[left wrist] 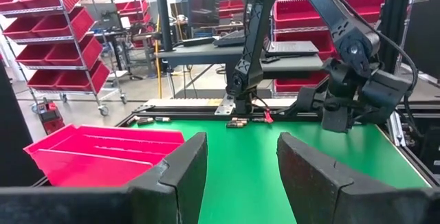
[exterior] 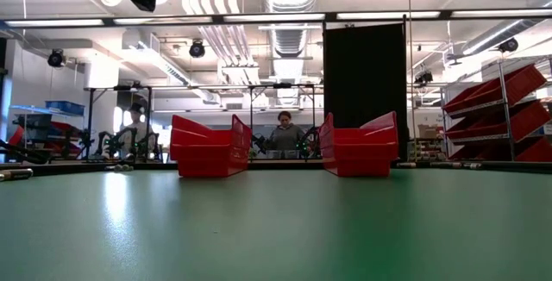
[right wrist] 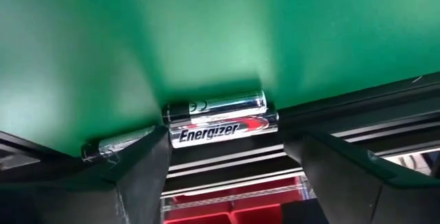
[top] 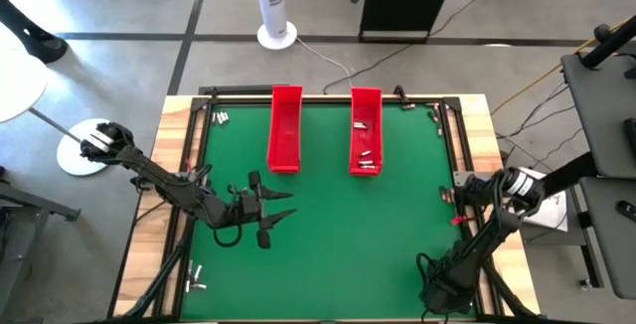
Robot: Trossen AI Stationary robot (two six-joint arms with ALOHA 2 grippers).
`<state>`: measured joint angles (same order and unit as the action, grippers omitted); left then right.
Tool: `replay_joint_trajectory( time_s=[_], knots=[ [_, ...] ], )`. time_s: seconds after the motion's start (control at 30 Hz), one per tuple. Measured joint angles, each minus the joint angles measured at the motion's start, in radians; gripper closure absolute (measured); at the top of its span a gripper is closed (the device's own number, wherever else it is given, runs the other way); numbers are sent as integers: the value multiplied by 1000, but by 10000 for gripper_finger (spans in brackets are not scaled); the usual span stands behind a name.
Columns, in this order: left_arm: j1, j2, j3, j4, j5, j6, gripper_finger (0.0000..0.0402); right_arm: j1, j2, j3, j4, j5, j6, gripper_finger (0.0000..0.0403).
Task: Sort batteries
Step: Put the silver battery into the right red bin
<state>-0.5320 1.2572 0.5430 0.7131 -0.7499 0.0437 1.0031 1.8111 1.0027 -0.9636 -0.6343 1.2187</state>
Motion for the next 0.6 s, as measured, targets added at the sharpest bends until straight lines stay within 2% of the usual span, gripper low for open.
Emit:
replay_joint_trajectory(
  time_s=[0.6],
  knots=[
    [0, -1, 0, 5, 0, 0, 244, 11, 3, -1, 1, 66, -34, 146]
  ],
)
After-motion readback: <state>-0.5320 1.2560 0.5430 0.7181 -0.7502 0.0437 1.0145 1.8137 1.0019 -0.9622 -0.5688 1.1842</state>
